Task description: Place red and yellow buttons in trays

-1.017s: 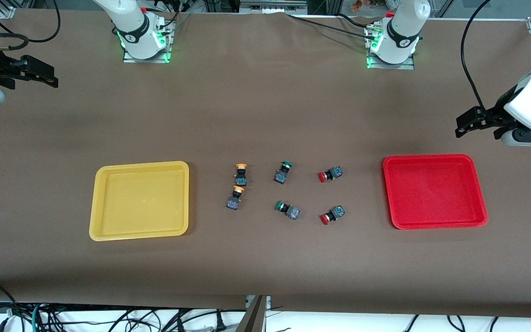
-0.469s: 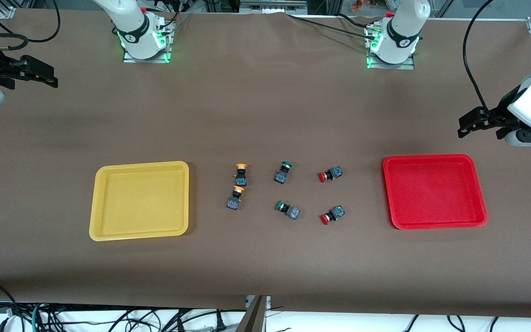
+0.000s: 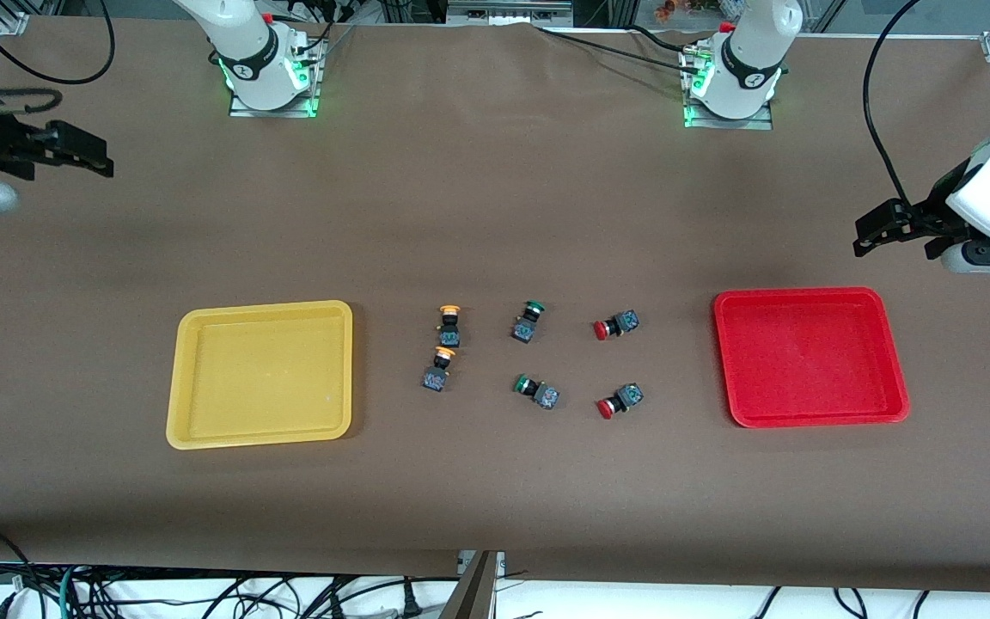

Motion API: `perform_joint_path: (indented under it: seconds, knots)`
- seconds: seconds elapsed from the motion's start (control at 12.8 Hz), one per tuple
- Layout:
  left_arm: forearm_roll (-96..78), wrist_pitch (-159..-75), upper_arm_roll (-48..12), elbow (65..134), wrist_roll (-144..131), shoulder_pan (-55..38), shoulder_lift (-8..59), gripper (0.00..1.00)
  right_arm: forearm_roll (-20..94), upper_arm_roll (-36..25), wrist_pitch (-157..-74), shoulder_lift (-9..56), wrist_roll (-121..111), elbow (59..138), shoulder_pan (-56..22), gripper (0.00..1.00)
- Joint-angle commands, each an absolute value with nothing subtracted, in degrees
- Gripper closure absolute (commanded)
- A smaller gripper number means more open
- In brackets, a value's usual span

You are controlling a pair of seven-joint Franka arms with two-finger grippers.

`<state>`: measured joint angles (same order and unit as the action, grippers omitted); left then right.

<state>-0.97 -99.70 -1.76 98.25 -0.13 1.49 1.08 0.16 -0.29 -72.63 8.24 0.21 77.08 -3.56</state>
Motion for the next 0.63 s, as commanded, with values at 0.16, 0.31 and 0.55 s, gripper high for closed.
perform_joint_path:
  seconds: [0.16,0.31,0.55]
  knots:
    - [-1.8,-98.9,-1.8,97.8,0.1,1.8,1.1,0.00,0.1,-0.1,-75.1,13.3,-0.3,77.3,-3.0,0.00]
    - [-1.8,-98.9,-1.8,97.9,0.1,1.8,1.1,0.00,0.5,0.3,-77.4,15.3,-0.1,77.3,-3.7,0.00]
    - [-1.8,-98.9,-1.8,97.9,0.1,1.8,1.1,0.00,0.3,0.4,-82.2,19.5,0.9,77.3,-8.2,0.00]
